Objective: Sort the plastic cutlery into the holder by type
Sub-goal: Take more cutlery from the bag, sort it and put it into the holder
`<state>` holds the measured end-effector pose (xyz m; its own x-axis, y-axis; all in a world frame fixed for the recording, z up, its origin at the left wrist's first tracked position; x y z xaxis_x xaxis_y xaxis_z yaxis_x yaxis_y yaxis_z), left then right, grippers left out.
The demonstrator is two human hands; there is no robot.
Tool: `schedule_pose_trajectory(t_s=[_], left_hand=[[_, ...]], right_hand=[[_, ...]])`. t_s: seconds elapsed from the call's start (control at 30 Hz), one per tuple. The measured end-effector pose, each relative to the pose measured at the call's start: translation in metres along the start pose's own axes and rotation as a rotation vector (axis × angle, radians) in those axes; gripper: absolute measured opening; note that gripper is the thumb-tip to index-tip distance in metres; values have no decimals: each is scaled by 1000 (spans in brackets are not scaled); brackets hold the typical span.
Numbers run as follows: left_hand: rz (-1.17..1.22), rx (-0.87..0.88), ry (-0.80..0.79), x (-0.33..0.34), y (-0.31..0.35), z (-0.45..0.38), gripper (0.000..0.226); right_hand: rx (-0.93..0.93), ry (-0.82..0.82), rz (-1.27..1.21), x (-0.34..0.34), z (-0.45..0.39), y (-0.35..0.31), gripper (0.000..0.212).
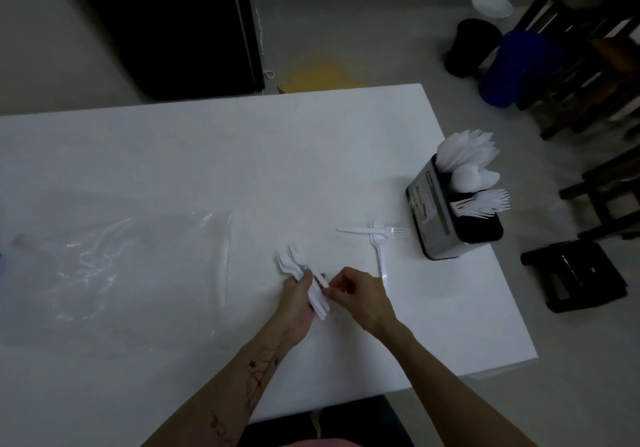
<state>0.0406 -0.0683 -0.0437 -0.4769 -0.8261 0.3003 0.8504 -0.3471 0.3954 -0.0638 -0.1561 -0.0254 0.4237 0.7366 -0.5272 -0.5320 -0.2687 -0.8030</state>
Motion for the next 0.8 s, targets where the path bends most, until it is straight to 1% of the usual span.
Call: schedule_pose_trajectory(t_s=[0.1, 0.13, 0.17, 0.27, 0.3, 0.33, 0.4, 0.53, 0.7, 0.8], left_hand=[[-12, -19, 34, 6, -2, -2, 22], [-32, -12, 49, 8, -2, -3, 22], [-49, 4, 67, 10, -3, -4, 21], [-55, 9, 108, 15, -2, -9, 25], [-59, 0, 118, 15, -3, -10, 27], [-60, -8, 123, 14, -4, -10, 29], [-54, -22, 112, 11, -9, -9, 29], [-88, -10, 86, 12, -13, -5, 30], [-161, 6, 58, 18, -16, -3, 33], [-198, 25, 27, 21, -17, -3, 34]], right_hand=[[-1, -86, 23, -3, 0, 3, 21], [7, -66, 42, -7, -1, 5, 23], [32, 3, 71, -14, -3, 8, 24], [220, 340, 188, -41, -6, 20, 21], [290, 408, 212, -49, -7, 25, 23], [344, 425, 227, -53, -9, 30, 26], [402, 383, 237, -55, -13, 39, 29], [443, 308, 227, -55, -20, 46, 25], [435, 248, 109, -65, -20, 49, 26], [435, 215, -30, -73, -16, 44, 23]])
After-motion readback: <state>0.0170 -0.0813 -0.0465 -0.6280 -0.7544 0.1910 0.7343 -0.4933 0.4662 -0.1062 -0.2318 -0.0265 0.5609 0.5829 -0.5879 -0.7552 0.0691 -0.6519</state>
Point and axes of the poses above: each hand's wrist, its own z-axis away from the middle knuckle, its own x-axis out of the palm, y = z × x, the point moved 3 cm from there along -z, towards the middle knuckle, and after that the axes turned 10 degrees about -x, right-handed, at the moved point
